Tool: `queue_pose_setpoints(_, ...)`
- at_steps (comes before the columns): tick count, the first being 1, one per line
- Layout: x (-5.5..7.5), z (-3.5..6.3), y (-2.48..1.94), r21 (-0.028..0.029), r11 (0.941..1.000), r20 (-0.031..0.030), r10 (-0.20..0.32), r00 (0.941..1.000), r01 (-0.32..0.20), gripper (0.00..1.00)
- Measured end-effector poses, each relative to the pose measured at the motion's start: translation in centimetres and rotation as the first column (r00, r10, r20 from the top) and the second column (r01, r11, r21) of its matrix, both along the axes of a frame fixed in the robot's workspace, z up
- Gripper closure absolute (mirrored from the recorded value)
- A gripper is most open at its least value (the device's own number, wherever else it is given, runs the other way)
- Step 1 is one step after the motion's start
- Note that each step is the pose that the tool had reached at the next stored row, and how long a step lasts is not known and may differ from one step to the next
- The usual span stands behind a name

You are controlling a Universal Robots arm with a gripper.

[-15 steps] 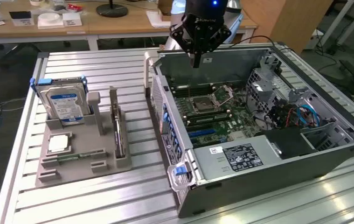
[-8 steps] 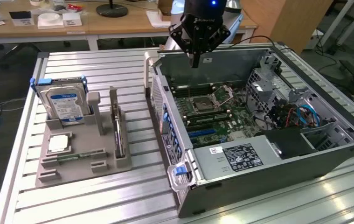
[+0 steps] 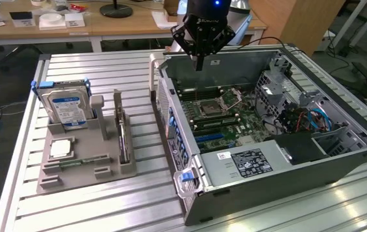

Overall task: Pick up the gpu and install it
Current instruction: 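Reach for the gpu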

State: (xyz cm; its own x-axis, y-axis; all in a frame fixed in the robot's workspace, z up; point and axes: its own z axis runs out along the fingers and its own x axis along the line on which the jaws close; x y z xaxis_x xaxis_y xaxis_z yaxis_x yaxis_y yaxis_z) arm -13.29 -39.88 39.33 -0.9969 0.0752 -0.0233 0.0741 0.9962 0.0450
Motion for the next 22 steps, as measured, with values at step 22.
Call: queue_pose_setpoints(22, -2.2, 0.0, 0.0, 0.0, 1.0, 0.0, 0.0, 1.0, 0.0, 0.89)
